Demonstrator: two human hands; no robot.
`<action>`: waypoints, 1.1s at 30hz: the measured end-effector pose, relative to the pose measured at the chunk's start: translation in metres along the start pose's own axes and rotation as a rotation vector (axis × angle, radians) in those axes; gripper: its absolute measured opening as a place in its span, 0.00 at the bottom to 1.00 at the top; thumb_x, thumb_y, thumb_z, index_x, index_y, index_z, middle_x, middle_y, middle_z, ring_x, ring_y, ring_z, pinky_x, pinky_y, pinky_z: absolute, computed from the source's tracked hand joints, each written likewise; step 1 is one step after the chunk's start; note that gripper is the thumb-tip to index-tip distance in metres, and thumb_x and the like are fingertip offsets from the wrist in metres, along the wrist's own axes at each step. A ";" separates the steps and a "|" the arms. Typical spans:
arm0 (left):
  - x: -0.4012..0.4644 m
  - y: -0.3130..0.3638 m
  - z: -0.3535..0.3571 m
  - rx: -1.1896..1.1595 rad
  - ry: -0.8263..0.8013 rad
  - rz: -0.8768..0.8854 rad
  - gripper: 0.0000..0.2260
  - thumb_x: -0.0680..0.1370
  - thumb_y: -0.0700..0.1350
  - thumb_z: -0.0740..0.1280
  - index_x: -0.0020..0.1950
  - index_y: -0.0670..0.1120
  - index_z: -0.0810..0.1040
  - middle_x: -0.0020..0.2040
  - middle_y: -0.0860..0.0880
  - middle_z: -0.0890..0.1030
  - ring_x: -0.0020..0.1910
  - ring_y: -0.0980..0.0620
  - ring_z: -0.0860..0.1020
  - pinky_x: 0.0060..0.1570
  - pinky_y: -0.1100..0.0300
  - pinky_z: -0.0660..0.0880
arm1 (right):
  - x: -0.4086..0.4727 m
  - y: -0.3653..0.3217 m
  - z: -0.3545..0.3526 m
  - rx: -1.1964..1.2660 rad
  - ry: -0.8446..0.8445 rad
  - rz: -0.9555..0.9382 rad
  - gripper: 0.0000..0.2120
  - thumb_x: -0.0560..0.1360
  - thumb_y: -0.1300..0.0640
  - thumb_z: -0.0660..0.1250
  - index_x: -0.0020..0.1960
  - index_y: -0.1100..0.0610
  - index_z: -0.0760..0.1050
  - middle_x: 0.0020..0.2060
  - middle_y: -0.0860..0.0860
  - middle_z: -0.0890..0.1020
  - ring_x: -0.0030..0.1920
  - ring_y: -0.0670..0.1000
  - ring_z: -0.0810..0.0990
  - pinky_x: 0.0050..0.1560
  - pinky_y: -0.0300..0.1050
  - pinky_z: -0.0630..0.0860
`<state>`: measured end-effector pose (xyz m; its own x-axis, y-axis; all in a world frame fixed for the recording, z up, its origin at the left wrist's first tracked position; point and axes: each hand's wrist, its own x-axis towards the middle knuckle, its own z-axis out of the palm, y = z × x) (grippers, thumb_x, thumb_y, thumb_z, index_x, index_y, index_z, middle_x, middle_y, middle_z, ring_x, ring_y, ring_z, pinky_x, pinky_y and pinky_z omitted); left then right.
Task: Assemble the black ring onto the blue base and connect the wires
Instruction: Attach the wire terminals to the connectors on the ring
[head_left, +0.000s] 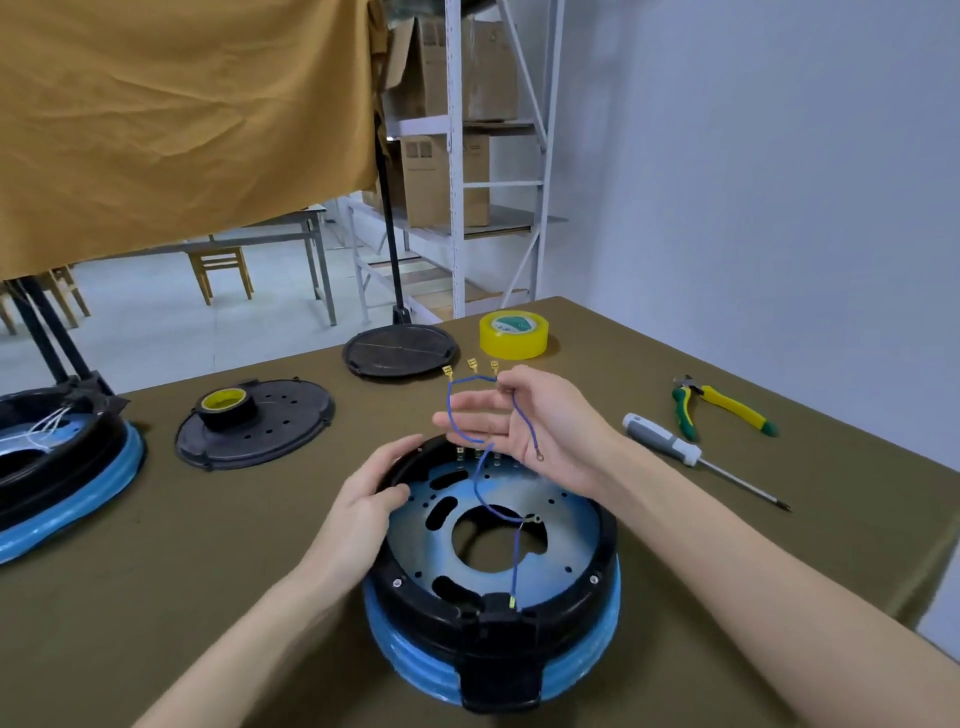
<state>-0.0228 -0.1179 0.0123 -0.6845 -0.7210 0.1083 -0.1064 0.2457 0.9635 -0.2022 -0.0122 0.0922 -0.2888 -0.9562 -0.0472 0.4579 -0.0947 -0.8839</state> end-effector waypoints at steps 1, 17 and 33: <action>-0.007 0.000 0.003 0.028 0.000 0.003 0.26 0.83 0.32 0.58 0.71 0.60 0.74 0.67 0.61 0.78 0.69 0.58 0.75 0.65 0.57 0.73 | 0.000 -0.001 0.001 0.064 0.016 0.002 0.07 0.84 0.63 0.50 0.49 0.59 0.65 0.49 0.68 0.82 0.55 0.71 0.84 0.57 0.62 0.83; -0.026 0.013 0.023 0.091 -0.114 -0.010 0.16 0.86 0.37 0.57 0.67 0.52 0.78 0.64 0.52 0.82 0.65 0.51 0.79 0.69 0.51 0.74 | -0.052 -0.030 -0.006 -0.379 -0.022 0.324 0.09 0.87 0.61 0.54 0.55 0.65 0.70 0.46 0.64 0.86 0.44 0.60 0.88 0.40 0.47 0.85; -0.043 0.005 0.047 0.231 -0.015 0.103 0.18 0.85 0.45 0.58 0.73 0.60 0.69 0.67 0.61 0.72 0.69 0.59 0.66 0.68 0.59 0.67 | -0.041 0.032 -0.047 -1.163 0.227 0.199 0.09 0.82 0.60 0.64 0.46 0.62 0.80 0.31 0.52 0.83 0.22 0.48 0.79 0.22 0.39 0.67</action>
<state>-0.0273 -0.0555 0.0006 -0.7103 -0.6755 0.1978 -0.1964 0.4600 0.8659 -0.2148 0.0373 0.0439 -0.4941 -0.8442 -0.2077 -0.4881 0.4671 -0.7373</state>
